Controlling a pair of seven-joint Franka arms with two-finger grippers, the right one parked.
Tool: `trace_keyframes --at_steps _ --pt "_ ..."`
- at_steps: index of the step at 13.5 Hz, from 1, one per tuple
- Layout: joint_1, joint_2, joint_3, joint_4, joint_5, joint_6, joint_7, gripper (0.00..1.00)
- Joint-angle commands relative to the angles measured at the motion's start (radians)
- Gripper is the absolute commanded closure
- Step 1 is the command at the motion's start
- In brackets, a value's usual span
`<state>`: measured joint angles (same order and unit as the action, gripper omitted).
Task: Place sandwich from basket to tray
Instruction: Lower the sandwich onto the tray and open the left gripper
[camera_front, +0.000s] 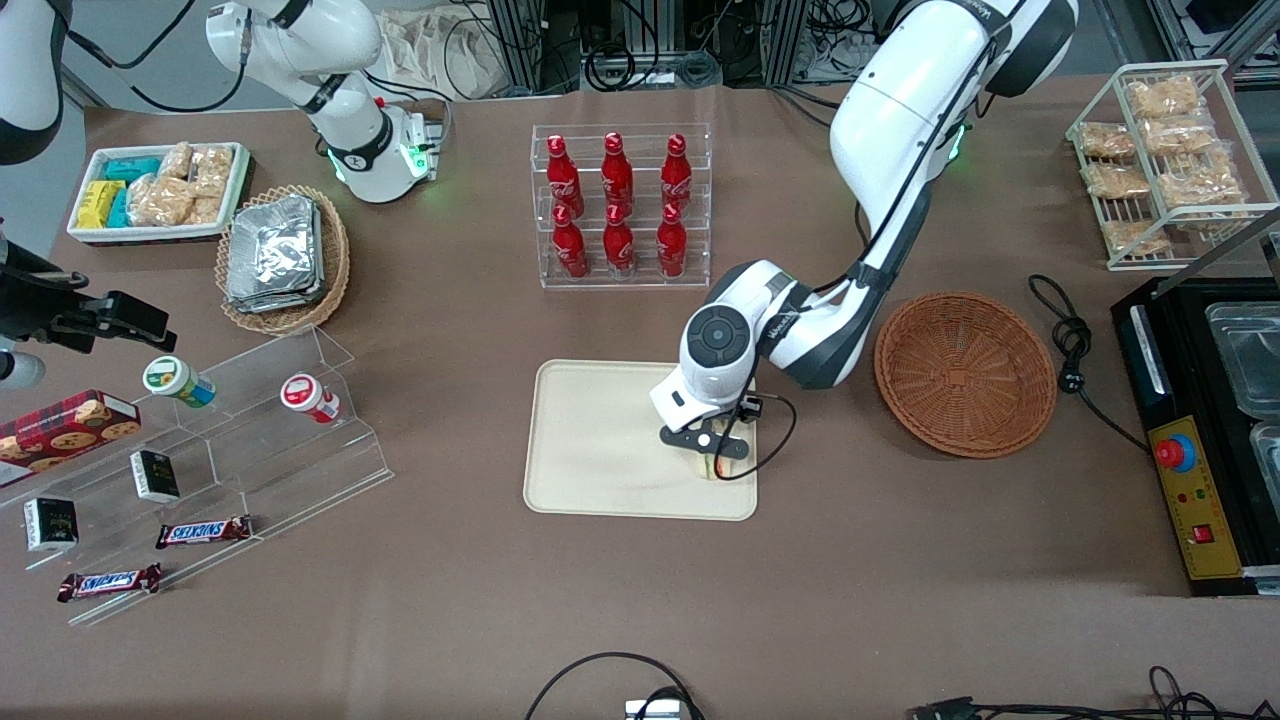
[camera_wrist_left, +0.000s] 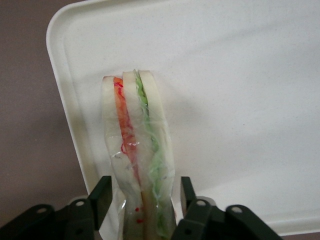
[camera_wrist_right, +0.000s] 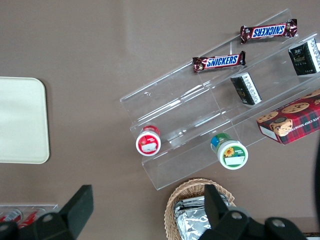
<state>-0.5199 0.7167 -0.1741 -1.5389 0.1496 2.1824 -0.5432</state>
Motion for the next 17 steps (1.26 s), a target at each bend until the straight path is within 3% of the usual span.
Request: trace_keyframes --at_steps 1,4,7,10,17 --pt "-0.015 0.01 0.013 0.04 0.015 -0.004 -0.095 0.0" --pt "-0.002 -0.025 0.015 0.069 0.005 -0.056 -0.109 0.0" --pt "0.021 -0.06 0.019 0.155 0.005 -0.246 -0.11 0.0" --pt "0.095 -0.118 0.019 0.195 0.005 -0.383 -0.109 0.0" --pt "0.285 -0.284 0.016 0.194 0.001 -0.5 -0.092 0.0"
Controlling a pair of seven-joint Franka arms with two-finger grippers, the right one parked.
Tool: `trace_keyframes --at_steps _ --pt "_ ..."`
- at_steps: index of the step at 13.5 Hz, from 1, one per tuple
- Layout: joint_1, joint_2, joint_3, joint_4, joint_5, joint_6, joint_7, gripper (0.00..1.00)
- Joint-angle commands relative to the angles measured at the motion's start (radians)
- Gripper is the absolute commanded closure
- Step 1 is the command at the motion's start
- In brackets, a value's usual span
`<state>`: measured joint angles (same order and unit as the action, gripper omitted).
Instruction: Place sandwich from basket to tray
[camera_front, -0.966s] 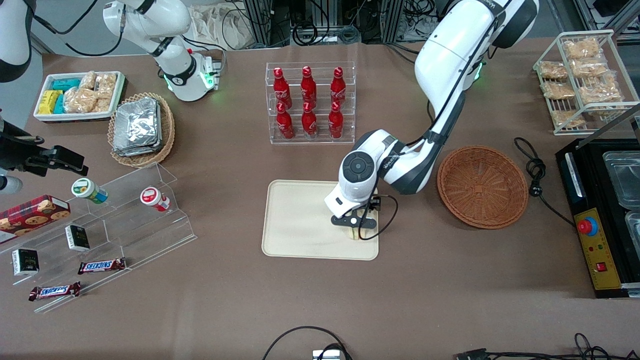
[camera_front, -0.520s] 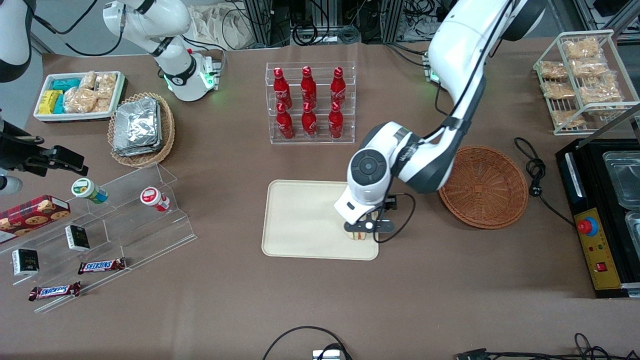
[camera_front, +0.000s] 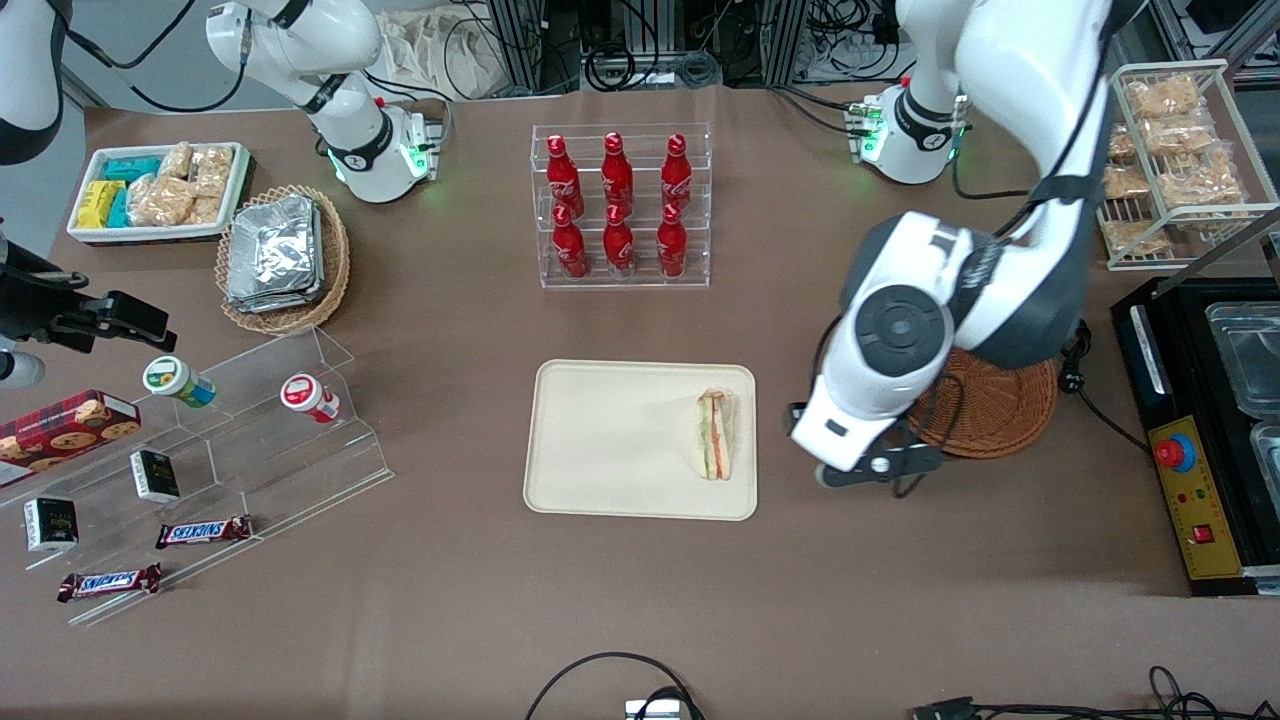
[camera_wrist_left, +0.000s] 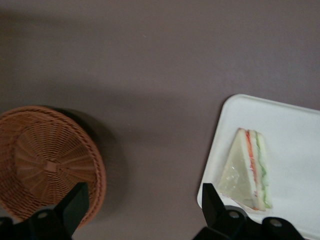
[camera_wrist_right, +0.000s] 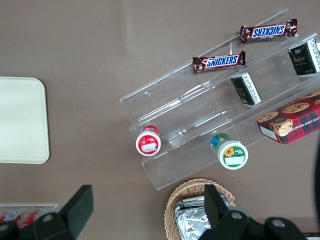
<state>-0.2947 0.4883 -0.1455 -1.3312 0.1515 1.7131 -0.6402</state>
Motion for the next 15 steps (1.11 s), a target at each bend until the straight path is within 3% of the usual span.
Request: trace_keyframes --at_steps 1,9,15 --pt "0.072 -0.078 -0.011 -0.019 0.005 -0.038 0.017 0.0" --pt "0.268 -0.174 -0.013 -0.026 -0.047 -0.133 0.281 0.0" --pt "0.336 -0.241 -0.009 -0.088 -0.064 -0.122 0.441 0.0"
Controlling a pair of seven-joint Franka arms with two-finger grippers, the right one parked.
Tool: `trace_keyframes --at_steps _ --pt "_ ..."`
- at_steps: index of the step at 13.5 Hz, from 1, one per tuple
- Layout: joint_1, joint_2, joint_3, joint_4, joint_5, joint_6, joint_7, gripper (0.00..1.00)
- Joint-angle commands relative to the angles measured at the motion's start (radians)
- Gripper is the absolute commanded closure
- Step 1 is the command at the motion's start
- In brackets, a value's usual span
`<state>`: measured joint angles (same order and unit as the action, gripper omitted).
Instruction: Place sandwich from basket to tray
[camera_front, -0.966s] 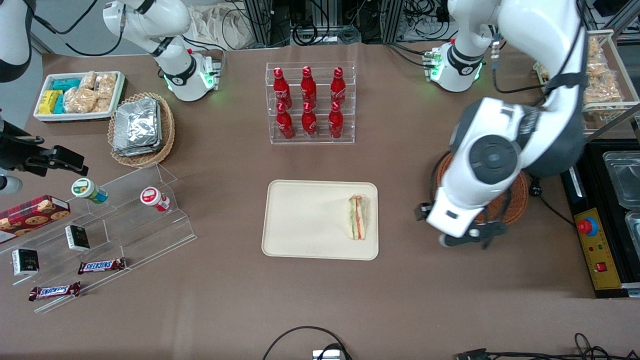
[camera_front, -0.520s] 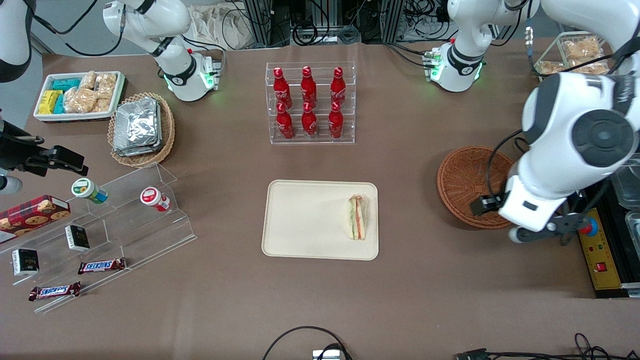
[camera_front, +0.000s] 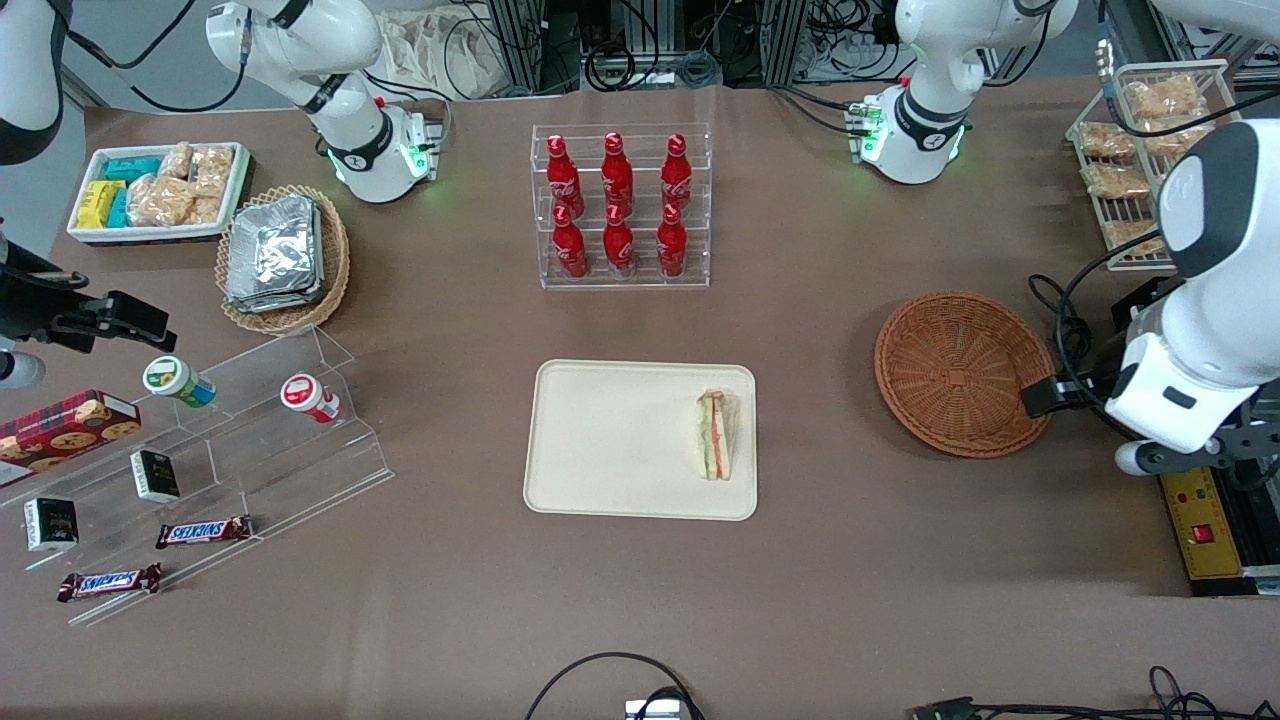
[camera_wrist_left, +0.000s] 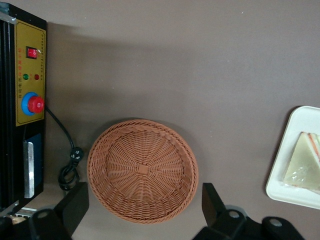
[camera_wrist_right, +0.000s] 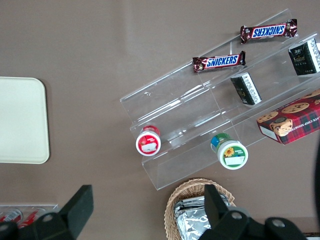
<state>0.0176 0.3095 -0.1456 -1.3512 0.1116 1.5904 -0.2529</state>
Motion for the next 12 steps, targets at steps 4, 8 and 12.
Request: trace_keyframes --at_steps 4,8,12 --pt "0.012 -0.154 0.063 -0.182 -0.047 0.039 0.157 0.0" --pt "0.007 -0.276 0.11 -0.276 -0.066 0.06 0.271 0.0" --pt "-0.013 -0.354 0.107 -0.269 -0.067 -0.009 0.273 0.0"
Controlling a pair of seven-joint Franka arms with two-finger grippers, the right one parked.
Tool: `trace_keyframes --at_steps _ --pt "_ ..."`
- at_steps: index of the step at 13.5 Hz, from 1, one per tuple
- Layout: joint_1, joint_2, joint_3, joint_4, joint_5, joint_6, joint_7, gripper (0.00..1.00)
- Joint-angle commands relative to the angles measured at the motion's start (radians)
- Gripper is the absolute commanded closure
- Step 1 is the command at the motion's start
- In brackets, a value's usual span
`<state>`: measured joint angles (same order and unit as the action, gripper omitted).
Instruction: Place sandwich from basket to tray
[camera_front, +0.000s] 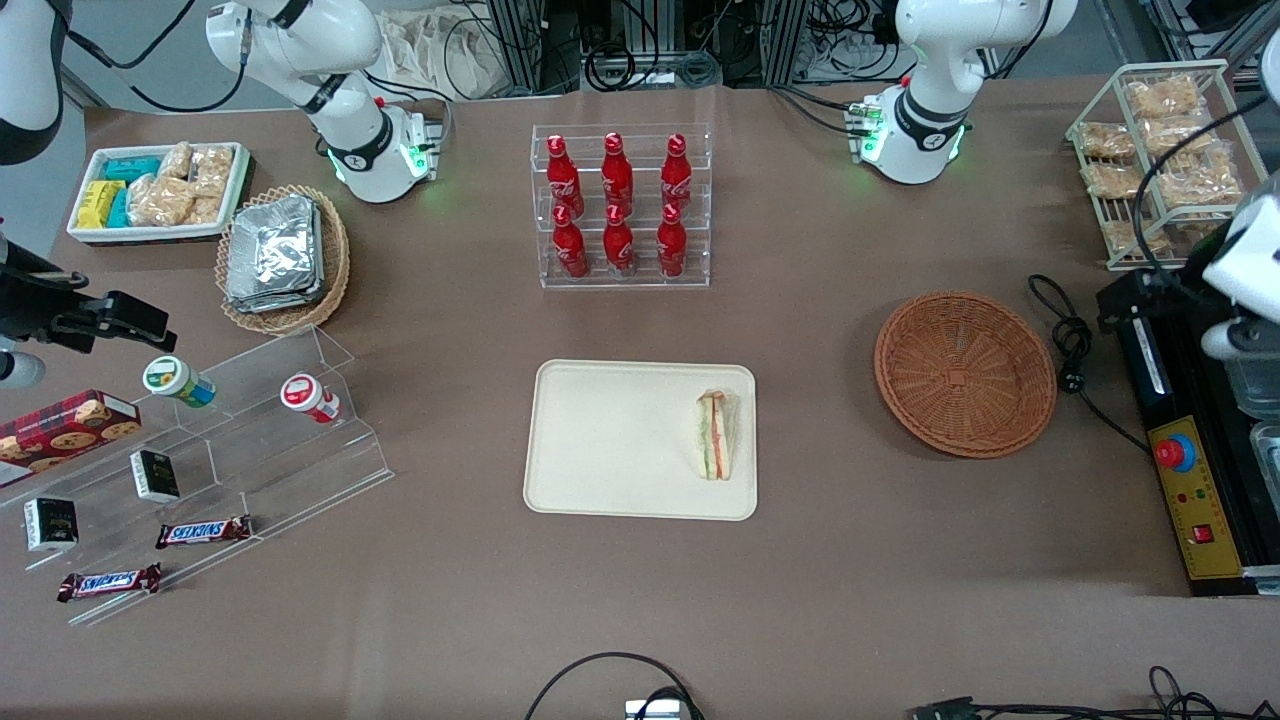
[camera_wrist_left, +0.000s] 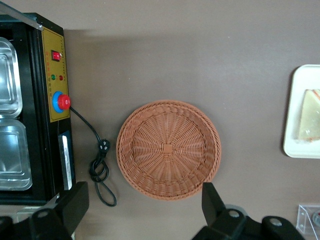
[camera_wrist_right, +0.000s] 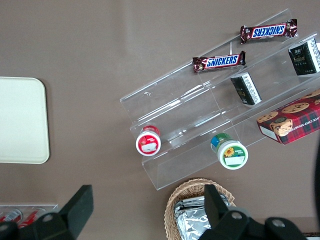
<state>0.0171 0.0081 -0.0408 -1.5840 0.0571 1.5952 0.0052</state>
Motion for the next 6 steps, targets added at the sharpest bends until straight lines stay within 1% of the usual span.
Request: trace_keyframes --at_steps 1,3,5,6 --pt "-0.014 -0.06 -0.001 -0.037 -0.014 -0.017 0.013 0.0" --pt "-0.016 -0.068 -0.002 -0.036 -0.016 -0.033 0.013 0.0" --pt "-0.014 -0.053 -0.002 -0.024 -0.048 -0.044 0.009 0.0" --pt "-0.014 -0.05 -0.002 -0.01 -0.049 -0.057 0.007 0.0"
